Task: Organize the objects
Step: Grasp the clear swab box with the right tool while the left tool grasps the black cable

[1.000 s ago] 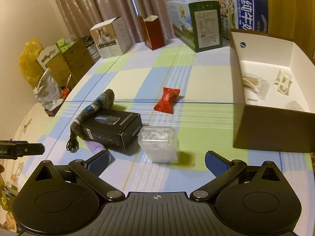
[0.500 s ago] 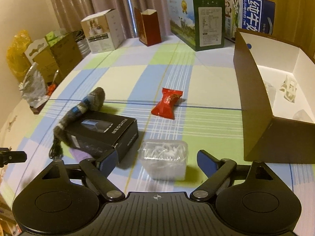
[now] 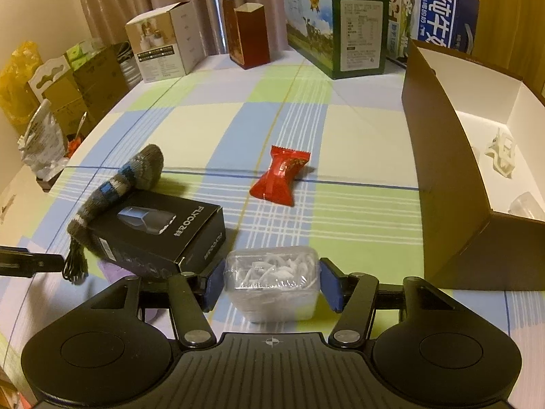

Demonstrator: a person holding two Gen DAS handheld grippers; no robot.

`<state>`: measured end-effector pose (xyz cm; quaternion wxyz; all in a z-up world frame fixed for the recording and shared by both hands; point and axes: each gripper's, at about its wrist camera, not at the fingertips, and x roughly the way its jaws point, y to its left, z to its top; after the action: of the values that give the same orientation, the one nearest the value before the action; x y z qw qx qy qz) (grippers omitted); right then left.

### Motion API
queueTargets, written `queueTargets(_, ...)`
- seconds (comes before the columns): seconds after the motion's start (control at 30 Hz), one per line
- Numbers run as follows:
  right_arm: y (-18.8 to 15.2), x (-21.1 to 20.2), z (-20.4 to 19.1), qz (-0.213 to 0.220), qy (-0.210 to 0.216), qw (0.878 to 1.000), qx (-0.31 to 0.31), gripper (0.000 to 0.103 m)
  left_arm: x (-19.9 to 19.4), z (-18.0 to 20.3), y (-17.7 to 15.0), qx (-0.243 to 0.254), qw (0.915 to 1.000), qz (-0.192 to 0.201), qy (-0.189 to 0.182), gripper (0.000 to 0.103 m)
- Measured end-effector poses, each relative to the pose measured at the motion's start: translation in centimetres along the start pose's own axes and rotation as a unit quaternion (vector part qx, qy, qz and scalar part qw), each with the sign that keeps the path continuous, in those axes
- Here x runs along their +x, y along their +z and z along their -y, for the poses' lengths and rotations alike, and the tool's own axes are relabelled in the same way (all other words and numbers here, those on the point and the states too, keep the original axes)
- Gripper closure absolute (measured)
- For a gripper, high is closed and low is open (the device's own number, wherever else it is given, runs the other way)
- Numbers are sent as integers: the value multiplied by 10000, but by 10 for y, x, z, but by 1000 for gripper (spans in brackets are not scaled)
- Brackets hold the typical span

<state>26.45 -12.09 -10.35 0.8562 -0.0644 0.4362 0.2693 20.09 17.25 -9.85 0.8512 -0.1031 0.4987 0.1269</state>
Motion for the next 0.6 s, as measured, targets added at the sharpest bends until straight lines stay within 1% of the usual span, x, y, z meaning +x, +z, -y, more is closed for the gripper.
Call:
queueTargets(0.13,1,0,3,-8,-50,9999,88,47,23,1,8,82,9998,-174,-42,23)
queueTargets(0.2,1,-1,5,-12,-72,9999,137,47,32,1,12,114,9996,-249,-43,26)
queueTargets(0.27,2,-1,7,-9,-82,9998,182,47,39,2,14,176,9994,-282,-65,32)
queueTargets(0.33,2,-1,8,-15,-82,9998,200,47,44,3,15,168,9992,-336,-101,34)
queueTargets(0.4,3,-1,7,-14,-94,9998,186,47,46,6,15,256,9993,-253,-73,36)
queueTargets(0.43,3,-2,7,-12,-102,9998,167,47,46,8,14,327,9992,-213,-32,39)
queueTargets(0.5,3,-1,6,-10,-113,9998,135,47,46,11,14,460,9988,-145,24,50)
queueTargets(0.57,2,-1,5,-17,-118,9999,100,47,44,14,12,617,9981,-77,29,69)
queueTargets(0.6,2,-1,5,-21,-116,9999,79,47,42,14,11,641,9979,-68,-25,74)
